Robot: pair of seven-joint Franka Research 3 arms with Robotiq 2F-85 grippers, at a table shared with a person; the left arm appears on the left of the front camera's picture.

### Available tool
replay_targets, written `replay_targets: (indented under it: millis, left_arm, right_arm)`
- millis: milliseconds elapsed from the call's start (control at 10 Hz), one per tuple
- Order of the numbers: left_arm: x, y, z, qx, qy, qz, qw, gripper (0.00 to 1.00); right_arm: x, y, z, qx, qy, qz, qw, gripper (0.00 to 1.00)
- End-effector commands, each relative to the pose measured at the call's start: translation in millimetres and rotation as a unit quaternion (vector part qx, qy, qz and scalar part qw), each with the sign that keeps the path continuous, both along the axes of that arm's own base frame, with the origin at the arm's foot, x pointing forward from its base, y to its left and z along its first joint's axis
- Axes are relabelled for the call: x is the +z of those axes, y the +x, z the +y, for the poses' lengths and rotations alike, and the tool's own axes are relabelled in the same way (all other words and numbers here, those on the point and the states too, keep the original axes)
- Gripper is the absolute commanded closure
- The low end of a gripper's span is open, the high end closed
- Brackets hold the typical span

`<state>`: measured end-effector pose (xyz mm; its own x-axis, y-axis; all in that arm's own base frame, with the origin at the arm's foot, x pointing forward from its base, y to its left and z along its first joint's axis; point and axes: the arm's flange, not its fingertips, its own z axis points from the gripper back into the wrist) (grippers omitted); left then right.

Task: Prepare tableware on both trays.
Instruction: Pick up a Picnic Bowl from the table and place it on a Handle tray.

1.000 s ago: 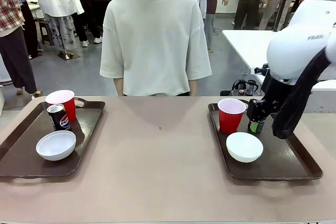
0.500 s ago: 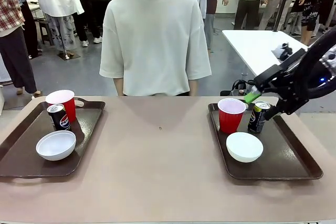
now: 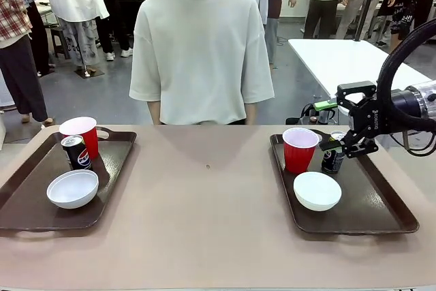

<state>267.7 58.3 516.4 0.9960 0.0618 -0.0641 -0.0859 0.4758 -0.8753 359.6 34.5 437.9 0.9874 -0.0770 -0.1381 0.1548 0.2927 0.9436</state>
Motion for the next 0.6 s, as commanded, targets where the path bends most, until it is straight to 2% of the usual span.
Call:
replay_targets:
  millis: [0,500]
  left_arm:
    - [-0.8,0.0,0.5,-0.001,-0.01,-0.01,1.0,0.0]
    - [-0.8,0.0,0.5,-0.001,-0.01,-0.01,1.0,0.0]
  right_arm:
    - [12.7,-2.5,-0.5,0.002,-0.012,-0.018,1.0,0.01]
    - [12.7,-2.5,-0.5,0.002,-0.012,-0.018,1.0,0.01]
